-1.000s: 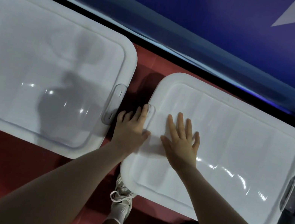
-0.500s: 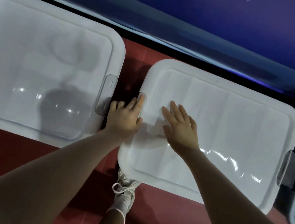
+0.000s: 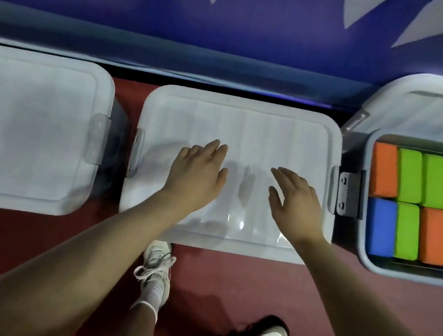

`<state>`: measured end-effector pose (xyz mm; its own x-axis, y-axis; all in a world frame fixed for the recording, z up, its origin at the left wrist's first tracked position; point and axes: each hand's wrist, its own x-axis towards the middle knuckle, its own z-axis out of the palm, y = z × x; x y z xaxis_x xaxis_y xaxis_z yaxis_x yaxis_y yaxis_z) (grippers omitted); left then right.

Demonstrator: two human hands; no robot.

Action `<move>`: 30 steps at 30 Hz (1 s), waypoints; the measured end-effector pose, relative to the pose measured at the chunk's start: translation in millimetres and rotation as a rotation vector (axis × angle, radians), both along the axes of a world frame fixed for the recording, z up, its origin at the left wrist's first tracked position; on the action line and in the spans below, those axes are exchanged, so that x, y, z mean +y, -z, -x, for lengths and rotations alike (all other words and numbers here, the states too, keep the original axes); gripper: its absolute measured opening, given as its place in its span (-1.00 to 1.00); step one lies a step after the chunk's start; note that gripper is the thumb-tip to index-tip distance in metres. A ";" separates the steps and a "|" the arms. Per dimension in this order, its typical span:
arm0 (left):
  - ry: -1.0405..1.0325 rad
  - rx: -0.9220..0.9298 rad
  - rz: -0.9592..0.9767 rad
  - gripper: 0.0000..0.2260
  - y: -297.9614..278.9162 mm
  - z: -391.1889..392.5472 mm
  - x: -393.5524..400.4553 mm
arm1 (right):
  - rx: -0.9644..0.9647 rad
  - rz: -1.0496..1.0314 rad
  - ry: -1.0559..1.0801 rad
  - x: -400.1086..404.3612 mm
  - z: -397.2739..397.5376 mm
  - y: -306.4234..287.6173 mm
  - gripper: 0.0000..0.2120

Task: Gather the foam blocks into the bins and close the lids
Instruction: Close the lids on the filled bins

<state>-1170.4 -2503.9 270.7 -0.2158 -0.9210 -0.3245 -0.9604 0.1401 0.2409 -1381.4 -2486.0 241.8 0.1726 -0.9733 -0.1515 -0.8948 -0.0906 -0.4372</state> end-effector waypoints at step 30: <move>0.210 0.099 0.125 -0.58 -146.6 389.7 -53.6 | 0.078 0.087 0.105 -43.0 388.3 -165.0 -0.65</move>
